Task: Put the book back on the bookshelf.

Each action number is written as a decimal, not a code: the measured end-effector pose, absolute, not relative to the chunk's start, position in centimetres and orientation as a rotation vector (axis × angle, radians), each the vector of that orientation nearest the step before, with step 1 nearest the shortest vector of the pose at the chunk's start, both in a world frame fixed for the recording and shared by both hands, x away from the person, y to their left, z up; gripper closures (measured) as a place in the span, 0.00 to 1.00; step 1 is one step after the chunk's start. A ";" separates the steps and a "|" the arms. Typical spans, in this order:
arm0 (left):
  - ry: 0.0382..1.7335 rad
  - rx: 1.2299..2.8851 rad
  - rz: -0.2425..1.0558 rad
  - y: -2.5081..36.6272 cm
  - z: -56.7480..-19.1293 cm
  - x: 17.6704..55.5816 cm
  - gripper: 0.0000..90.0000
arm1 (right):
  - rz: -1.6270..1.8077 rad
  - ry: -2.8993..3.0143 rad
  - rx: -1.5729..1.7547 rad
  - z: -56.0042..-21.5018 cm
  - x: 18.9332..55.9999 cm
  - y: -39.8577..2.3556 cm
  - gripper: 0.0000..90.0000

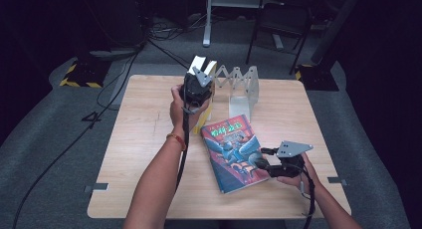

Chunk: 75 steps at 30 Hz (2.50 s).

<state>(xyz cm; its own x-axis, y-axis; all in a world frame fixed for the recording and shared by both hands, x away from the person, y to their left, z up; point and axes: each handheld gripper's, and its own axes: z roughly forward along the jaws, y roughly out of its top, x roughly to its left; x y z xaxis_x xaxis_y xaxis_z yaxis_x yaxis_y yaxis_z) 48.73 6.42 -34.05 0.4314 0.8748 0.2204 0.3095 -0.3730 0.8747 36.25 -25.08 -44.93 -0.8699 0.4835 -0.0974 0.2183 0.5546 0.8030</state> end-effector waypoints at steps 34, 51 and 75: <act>1.044 1.696 1.044 5.6 -32.6 53.2 0.80 | 1.197 2.557 0.544 -45.5 36.4 -25.1 0.48; 1.054 1.835 1.035 5.1 -33.4 52.8 0.75 | 1.189 2.569 0.531 -45.5 36.3 -24.9 0.48; 0.928 1.864 0.925 7.8 -33.9 47.6 0.45 | 1.188 2.579 0.541 -45.5 36.4 -24.8 0.47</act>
